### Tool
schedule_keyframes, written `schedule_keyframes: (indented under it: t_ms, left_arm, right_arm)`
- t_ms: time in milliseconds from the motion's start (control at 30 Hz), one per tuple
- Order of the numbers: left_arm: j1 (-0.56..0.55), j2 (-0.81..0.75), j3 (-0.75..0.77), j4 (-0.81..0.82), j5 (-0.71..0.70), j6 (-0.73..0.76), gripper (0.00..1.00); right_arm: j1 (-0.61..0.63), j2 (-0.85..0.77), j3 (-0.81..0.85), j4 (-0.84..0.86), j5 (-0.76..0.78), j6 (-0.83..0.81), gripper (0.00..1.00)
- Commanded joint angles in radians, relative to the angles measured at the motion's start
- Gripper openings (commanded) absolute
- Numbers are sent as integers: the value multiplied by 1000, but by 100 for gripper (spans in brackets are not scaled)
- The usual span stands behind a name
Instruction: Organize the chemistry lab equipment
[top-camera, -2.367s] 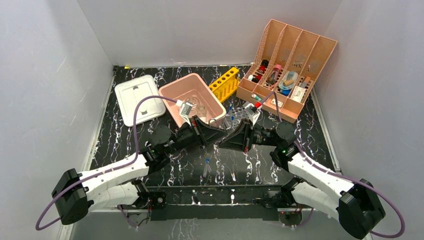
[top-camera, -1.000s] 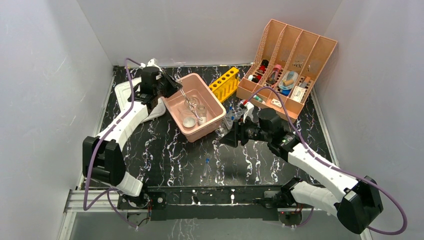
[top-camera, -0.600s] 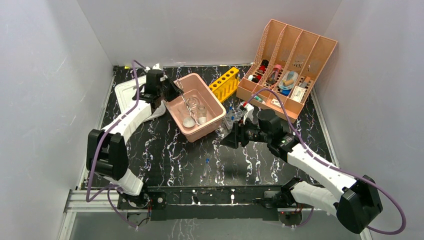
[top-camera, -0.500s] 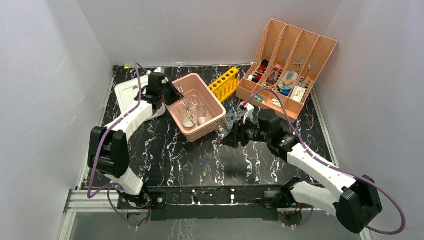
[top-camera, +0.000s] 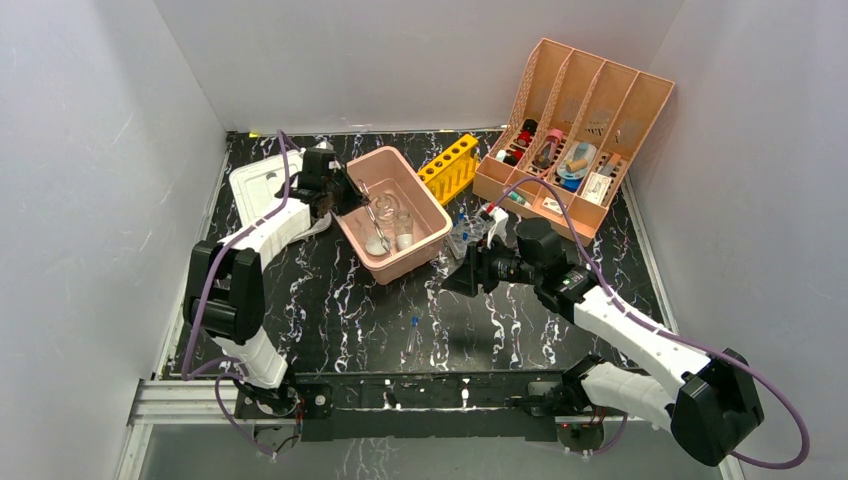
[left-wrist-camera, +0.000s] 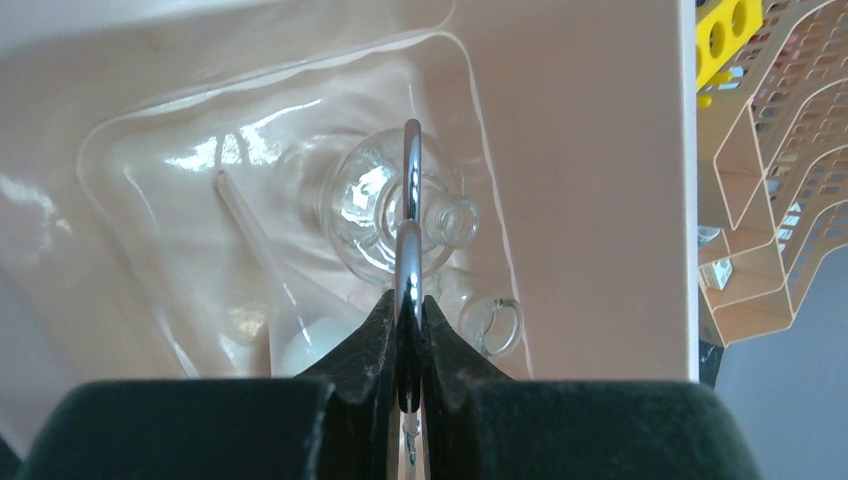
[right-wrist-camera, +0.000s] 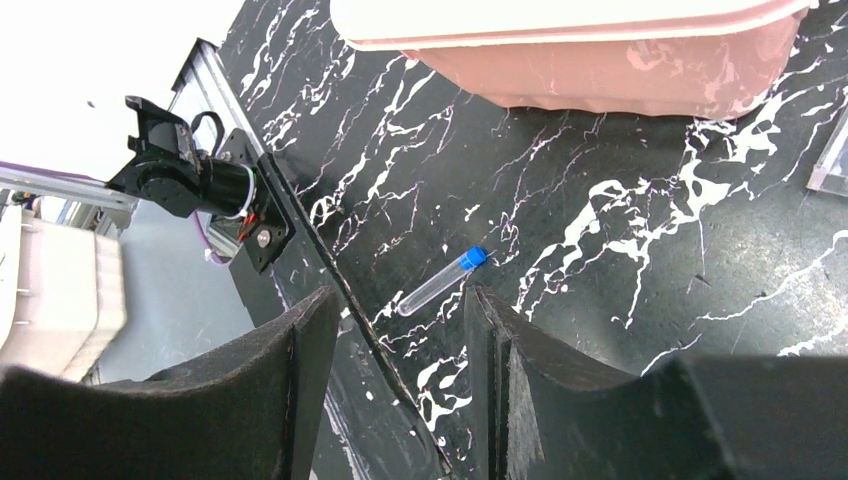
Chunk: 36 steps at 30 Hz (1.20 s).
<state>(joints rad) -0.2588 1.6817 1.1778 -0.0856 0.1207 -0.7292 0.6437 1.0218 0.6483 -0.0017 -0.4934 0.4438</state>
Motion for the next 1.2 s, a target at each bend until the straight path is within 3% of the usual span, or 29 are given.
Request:
schedule_keyframes:
  t_ms: [0,267,500,767,1000,1167]
  left_arm:
    - [-2,53,7,-71,31,-19,0]
    - [-2,47,-22,-57,8,-9,0]
    - [-2,26,-45,-58,-18,1,9]
    - [-1,21,-45,-60,-16,4,27]
    - [-2,20,-43,-62,-16,4,35]
    - [-1,-7,-38,-97,-20,-14,52]
  right_arm:
    - [-6,-23,-10,30,-8,-7,59]
    - [-9,-56,-28,13,0,-5,59]
    - [-10,-53,-30,13,-1,-7,59]
    - [-12,-40,-29,23,-6,-8,59]
    - [-12,-43,-35,23,-4,-8,59]
    - [-12,-45,-37,22,-3,-8,59]
